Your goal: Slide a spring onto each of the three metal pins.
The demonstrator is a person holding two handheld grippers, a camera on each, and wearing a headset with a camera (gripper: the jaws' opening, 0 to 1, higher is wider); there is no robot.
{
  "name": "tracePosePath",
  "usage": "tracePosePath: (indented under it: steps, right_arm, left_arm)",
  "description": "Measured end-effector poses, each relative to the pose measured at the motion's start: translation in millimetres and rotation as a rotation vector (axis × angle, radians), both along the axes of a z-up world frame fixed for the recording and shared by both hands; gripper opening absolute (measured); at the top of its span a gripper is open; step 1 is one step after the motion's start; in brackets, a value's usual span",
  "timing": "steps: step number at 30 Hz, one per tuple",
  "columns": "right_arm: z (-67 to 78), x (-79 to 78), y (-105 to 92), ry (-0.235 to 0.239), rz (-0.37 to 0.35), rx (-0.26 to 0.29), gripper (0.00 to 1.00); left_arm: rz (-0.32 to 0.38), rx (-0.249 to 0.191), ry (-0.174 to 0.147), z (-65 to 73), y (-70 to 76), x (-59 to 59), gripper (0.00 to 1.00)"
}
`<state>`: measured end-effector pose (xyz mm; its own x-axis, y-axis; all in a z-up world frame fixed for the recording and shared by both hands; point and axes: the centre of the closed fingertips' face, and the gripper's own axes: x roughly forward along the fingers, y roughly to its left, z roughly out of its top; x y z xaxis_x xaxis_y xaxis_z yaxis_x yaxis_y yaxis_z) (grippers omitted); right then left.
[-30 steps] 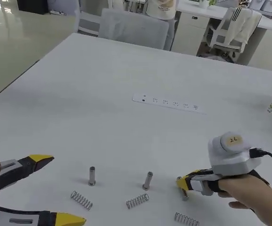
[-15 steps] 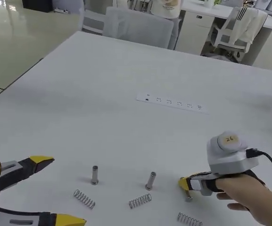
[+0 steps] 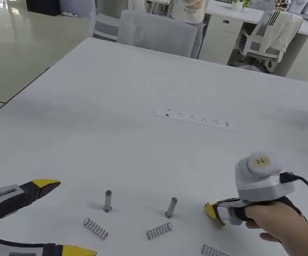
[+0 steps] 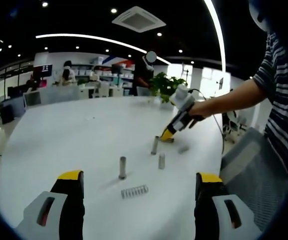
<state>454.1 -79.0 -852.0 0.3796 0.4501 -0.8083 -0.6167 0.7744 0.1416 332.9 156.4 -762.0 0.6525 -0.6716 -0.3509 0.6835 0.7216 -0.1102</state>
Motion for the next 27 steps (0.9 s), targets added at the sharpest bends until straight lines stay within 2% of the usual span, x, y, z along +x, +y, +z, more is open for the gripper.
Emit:
tracePosePath:
  steps: [13, 17, 27]
  right_arm:
    - [21.9, -7.8, 0.1, -0.076, 0.011, 0.034, 0.05]
    - [26.3, -7.2, -1.6, -0.108, 0.015, 0.033, 0.05]
    - [31.8, -11.5, -5.0, -0.15, 0.024, 0.04, 0.05]
  left_arm:
    - [0.0, 0.002, -0.009, 3.3, -0.4, 2.2, 0.89]
    - [0.0, 0.001, -0.01, 3.4, -0.2, 1.6, 0.89]
    - [-0.002, 0.002, -0.012, 4.9, -0.9, -0.9, 0.89]
